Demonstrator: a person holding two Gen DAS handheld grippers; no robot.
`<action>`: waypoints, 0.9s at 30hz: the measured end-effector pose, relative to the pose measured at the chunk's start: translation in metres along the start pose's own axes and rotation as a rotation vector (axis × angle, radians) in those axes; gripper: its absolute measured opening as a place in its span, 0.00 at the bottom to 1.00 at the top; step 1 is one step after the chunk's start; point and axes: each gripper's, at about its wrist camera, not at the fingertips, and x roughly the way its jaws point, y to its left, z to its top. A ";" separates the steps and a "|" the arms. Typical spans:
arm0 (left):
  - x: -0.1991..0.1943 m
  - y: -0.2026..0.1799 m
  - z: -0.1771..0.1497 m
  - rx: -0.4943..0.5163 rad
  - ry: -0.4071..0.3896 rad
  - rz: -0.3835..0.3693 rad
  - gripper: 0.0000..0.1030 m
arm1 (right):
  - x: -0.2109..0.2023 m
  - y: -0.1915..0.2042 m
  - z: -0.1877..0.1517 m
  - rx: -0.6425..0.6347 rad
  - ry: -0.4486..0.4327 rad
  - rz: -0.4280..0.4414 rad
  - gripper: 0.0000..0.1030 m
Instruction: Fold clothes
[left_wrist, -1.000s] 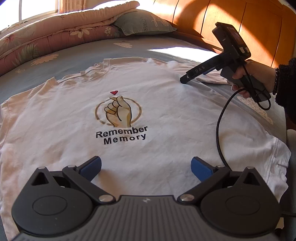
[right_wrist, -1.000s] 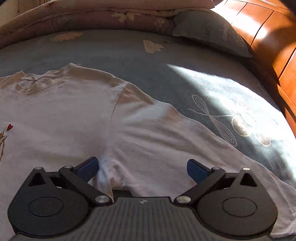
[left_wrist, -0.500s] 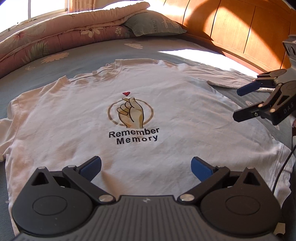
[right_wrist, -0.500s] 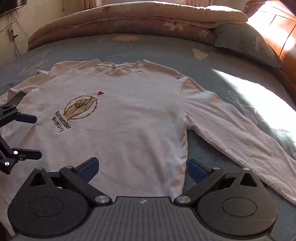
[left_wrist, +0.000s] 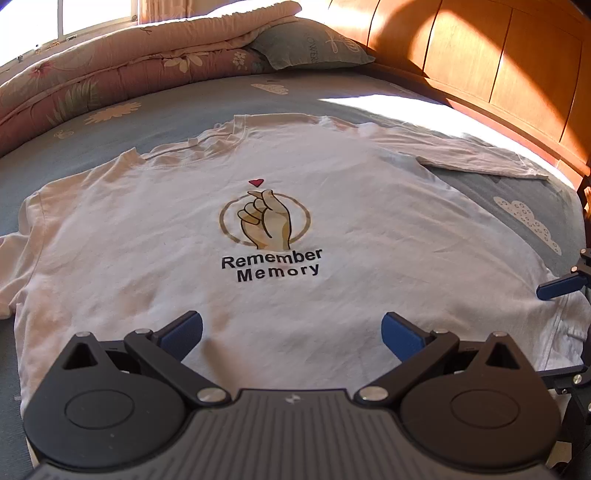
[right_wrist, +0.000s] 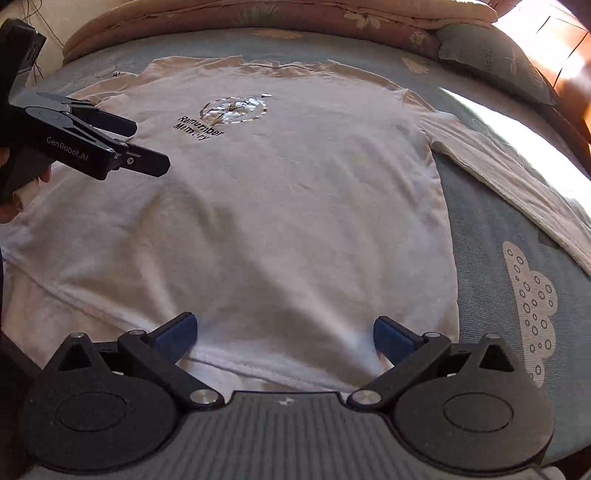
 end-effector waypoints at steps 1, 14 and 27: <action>-0.001 -0.001 0.000 0.002 -0.001 -0.001 0.99 | -0.004 0.004 0.000 -0.004 -0.015 -0.002 1.00; -0.006 0.002 -0.005 0.000 0.001 0.001 0.99 | 0.017 0.040 0.017 -0.013 -0.086 0.035 1.00; -0.006 0.000 -0.006 0.005 0.010 0.006 0.99 | 0.016 0.044 0.017 0.054 -0.012 -0.025 1.00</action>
